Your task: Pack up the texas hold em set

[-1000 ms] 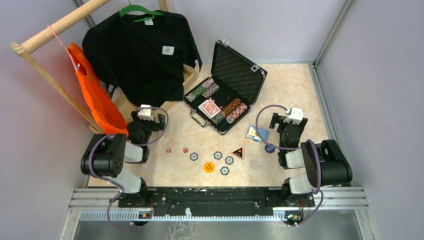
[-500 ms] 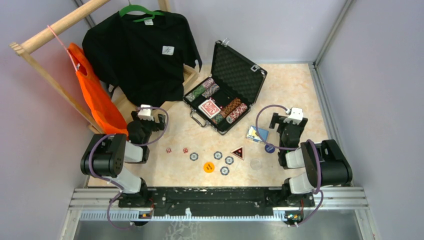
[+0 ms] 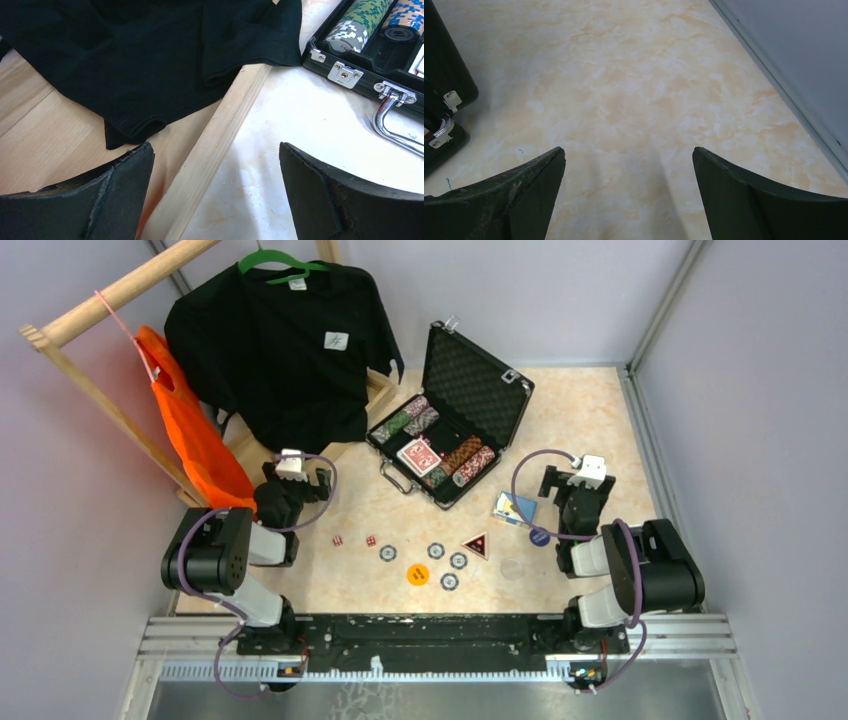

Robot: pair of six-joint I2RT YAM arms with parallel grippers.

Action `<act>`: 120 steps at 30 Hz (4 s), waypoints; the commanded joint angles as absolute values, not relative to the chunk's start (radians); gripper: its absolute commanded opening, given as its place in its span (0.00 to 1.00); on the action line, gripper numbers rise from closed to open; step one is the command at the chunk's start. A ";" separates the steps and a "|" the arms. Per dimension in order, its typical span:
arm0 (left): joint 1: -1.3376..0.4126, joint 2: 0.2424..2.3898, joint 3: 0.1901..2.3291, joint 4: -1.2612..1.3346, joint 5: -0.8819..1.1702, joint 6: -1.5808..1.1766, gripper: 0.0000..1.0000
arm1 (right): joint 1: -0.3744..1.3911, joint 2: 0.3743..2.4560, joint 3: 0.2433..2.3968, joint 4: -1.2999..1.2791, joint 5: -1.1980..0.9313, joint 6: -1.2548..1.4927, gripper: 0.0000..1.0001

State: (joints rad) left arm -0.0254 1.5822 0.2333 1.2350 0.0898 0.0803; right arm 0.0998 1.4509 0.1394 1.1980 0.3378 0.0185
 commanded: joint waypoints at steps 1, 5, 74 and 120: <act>-0.021 1.592 0.250 1.262 0.105 0.084 0.99 | 0.095 1.451 0.170 1.253 0.328 0.012 0.99; -0.028 1.523 0.324 1.076 0.180 0.129 0.99 | 0.095 1.438 0.168 1.255 0.329 0.007 0.99; -0.357 1.309 0.512 0.291 -0.281 -0.464 0.90 | 0.742 1.692 1.019 -0.240 0.446 0.956 0.51; -0.357 1.356 0.540 0.271 -0.255 -0.467 0.90 | 0.711 1.683 1.001 -0.284 0.541 0.797 0.00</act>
